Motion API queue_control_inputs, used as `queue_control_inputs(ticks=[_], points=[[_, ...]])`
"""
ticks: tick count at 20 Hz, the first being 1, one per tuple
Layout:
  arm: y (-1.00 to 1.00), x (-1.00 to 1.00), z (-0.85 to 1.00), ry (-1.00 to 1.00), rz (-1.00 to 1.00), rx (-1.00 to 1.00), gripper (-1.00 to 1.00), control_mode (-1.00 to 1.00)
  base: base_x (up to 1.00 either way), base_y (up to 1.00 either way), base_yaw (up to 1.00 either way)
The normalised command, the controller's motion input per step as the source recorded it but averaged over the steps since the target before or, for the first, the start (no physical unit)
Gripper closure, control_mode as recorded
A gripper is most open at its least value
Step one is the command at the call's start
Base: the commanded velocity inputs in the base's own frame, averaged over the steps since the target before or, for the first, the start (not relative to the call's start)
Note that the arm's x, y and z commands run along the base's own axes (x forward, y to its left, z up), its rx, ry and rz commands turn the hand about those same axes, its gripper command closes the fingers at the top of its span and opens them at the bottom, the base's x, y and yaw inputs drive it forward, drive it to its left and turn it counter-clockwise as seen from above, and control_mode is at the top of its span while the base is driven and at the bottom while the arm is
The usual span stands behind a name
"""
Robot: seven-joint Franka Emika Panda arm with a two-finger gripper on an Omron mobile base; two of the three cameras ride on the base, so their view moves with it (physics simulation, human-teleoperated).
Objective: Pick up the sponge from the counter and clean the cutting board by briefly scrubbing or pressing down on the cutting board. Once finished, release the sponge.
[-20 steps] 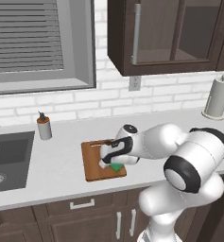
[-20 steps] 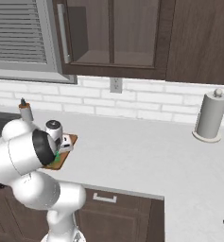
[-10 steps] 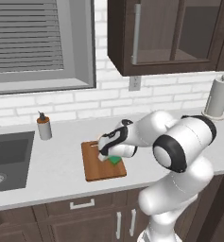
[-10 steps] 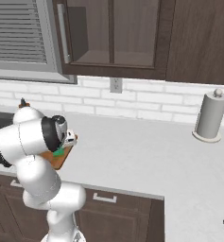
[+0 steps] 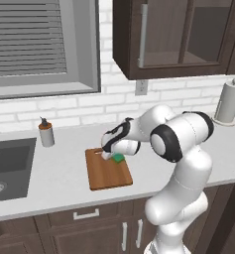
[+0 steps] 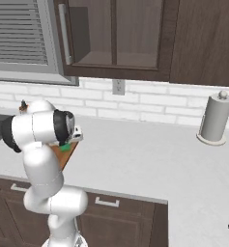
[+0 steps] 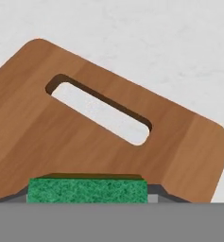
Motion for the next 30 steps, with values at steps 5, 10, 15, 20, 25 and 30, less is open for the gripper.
queue_control_inputs(ticks=[5, 10, 15, 20, 25, 30], points=[[0.28, 0.2, -0.11, 0.0, 0.05, 0.0, 1.0, -1.0, 0.0, 0.0, 0.0], [0.41, -0.1, -0.03, 0.0, 0.03, 0.03, 1.0, -1.0, 0.0, 0.0, 0.0], [0.26, -0.37, -0.09, 0.0, 0.04, 0.13, 1.0, -1.0, 0.0, 0.0, 0.0], [0.02, -0.5, -0.15, 0.0, 0.0, 0.02, 1.0, -1.0, 0.0, 0.0, 0.0], [0.01, -0.53, -0.4, 0.0, 0.0, -0.03, 1.0, -1.0, 0.0, 0.0, 0.0], [0.02, -0.58, -0.36, 0.0, 0.05, -0.03, 1.0, -1.0, 0.0, 0.0, 0.0]])
